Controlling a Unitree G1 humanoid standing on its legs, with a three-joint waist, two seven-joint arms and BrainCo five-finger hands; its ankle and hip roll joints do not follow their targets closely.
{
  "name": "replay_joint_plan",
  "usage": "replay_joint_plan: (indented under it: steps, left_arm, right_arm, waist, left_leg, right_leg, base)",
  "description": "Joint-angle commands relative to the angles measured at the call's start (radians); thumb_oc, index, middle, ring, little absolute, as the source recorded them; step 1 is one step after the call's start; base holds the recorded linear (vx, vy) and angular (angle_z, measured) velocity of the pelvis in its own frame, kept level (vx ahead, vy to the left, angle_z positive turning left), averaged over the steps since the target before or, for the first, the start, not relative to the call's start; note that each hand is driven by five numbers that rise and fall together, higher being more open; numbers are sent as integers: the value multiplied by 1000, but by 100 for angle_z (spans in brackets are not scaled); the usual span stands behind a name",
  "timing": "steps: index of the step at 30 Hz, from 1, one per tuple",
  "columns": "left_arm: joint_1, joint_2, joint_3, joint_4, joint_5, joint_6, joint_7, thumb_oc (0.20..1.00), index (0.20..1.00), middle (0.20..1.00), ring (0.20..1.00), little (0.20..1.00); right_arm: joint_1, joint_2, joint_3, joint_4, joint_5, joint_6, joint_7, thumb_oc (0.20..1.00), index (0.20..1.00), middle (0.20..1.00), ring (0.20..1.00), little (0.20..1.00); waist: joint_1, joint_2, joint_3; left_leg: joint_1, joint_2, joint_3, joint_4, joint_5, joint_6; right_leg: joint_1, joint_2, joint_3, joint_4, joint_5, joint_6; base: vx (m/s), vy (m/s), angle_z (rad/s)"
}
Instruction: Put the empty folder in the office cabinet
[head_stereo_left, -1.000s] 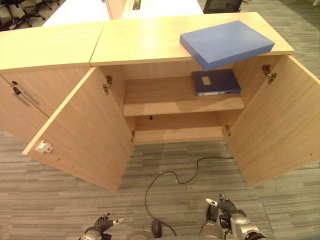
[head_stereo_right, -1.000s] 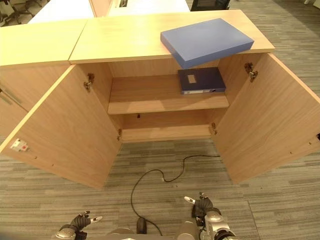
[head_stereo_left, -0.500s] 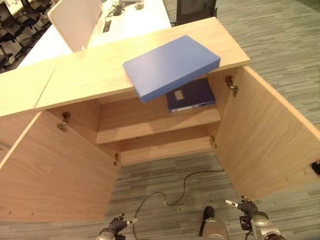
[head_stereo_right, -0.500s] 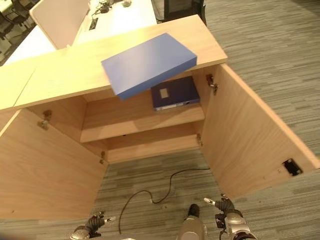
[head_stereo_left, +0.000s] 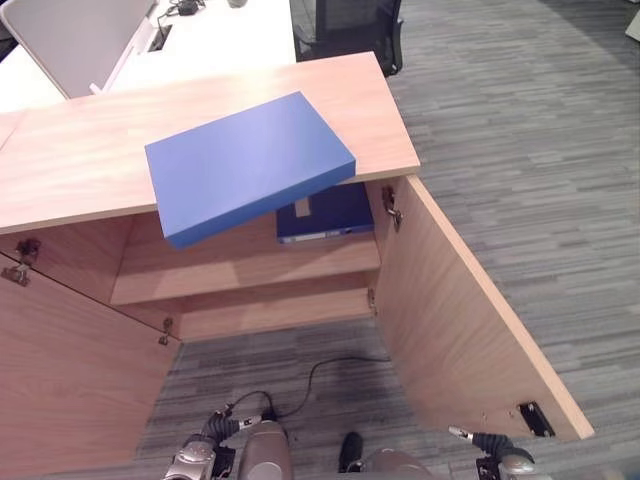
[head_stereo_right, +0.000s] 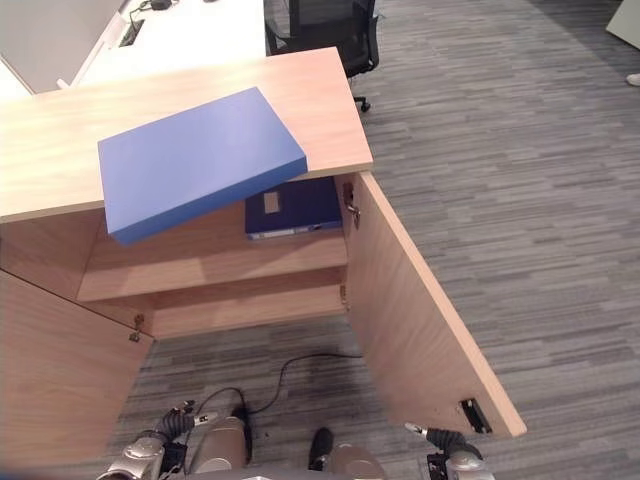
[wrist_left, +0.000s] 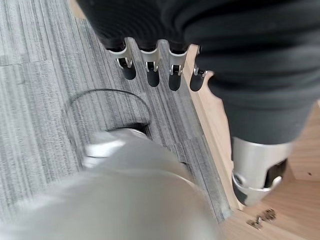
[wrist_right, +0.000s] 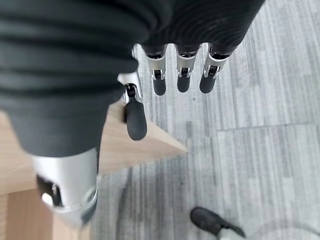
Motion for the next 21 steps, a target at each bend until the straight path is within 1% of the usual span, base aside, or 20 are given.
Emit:
replay_joint_plan:
  steps: [1,2,3,5,6,11,13,16,17,18,19,21]
  left_arm:
    - [-1,17,-32,-1,-7,-11,3,1000,1000,1000,1000,1000]
    - [9,15,-31,4,4,-12,-2,1000,1000,1000,1000,1000]
    - [9,15,-31,4,4,-12,-2,1000,1000,1000,1000,1000]
    - [14,14,-35,10,22,-10,-4,1000,1000,1000,1000,1000]
    - [15,14,-35,10,22,-10,-4,1000,1000,1000,1000,1000]
    - [20,16,-34,0,33,-13,-4,1000,1000,1000,1000,1000]
    - [22,14,-30,1,36,-13,-3,1000,1000,1000,1000,1000]
    - [24,14,-29,6,42,-14,-3,1000,1000,1000,1000,1000]
    - [25,15,-28,9,48,-15,-4,1000,1000,1000,1000,1000]
    - [25,15,-28,10,48,-15,-4,1000,1000,1000,1000,1000]
    - [24,15,-29,10,52,-16,-5,1000,1000,1000,1000,1000]
    - [24,16,-29,9,53,-16,-6,1000,1000,1000,1000,1000]
  right_arm:
    - [-15,-19,-13,-58,3,-45,-1,1000,1000,1000,1000,1000]
    - [-8,-8,-14,-67,-1,-45,4,1000,1000,1000,1000,1000]
    - [-8,-8,-14,-67,-1,-45,4,1000,1000,1000,1000,1000]
    - [-3,5,-16,-73,-2,-41,5,1000,1000,1000,1000,1000]
    - [-3,5,-16,-74,-2,-41,5,1000,1000,1000,1000,1000]
    - [10,18,-17,-76,-15,-35,9,1000,1000,1000,1000,1000]
    - [14,26,-23,-71,-18,-31,9,1000,1000,1000,1000,1000]
    - [18,32,-22,-69,-22,-30,13,1000,1000,1000,1000,1000]
    - [20,37,-25,-68,-24,-30,13,1000,1000,1000,1000,1000]
    - [20,37,-25,-68,-24,-30,13,1000,1000,1000,1000,1000]
    - [22,43,-27,-66,-23,-28,14,1000,1000,1000,1000,1000]
    - [20,46,-28,-63,-22,-27,14,1000,1000,1000,1000,1000]
  waist:
    - [12,39,-10]
    - [11,42,-27]
    - [12,42,-26]
    - [8,43,-48]
    - [9,43,-47]
    - [6,49,-76]
    - [4,48,-90]
    - [4,45,-94]
    - [3,42,-97]
    - [3,41,-98]
    - [3,38,-99]
    - [3,35,-99]
  left_leg:
    - [85,10,-36,112,-95,35]
    - [126,5,-30,76,-109,41]
    - [127,5,-29,75,-109,41]
    - [174,-1,-9,23,-112,46]
    - [177,-1,-8,20,-111,46]
    - [245,-18,9,-66,-122,64]
    - [273,-30,19,-103,-129,71]
    - [283,-39,24,-117,-134,76]
    - [288,-49,31,-125,-142,82]
    - [287,-50,32,-125,-143,82]
    - [289,-60,36,-127,-151,90]
    - [290,-65,40,-127,-154,94]
  right_leg:
    - [-31,-155,100,107,-12,149]
    - [-13,-162,102,99,-11,157]
    - [-13,-162,102,99,-11,157]
    - [2,-179,102,75,6,173]
    - [4,-179,102,74,6,173]
    - [22,-204,105,29,38,202]
    - [33,-223,103,1,57,223]
    - [34,-234,104,-9,68,234]
    - [31,-247,107,-14,81,246]
    - [30,-247,107,-14,81,247]
    - [25,-258,111,-14,91,257]
    - [20,-266,112,-11,96,262]
  base:
    - [269,111,-97]
    - [187,93,-87]
    - [216,144,-73]
    - [123,123,-27]
    - [60,87,-11]
    - [69,108,30]
    - [67,158,15]
    - [26,105,8]
    - [22,125,2]
    - [20,182,-2]
    - [5,100,-3]
    - [1,139,1]
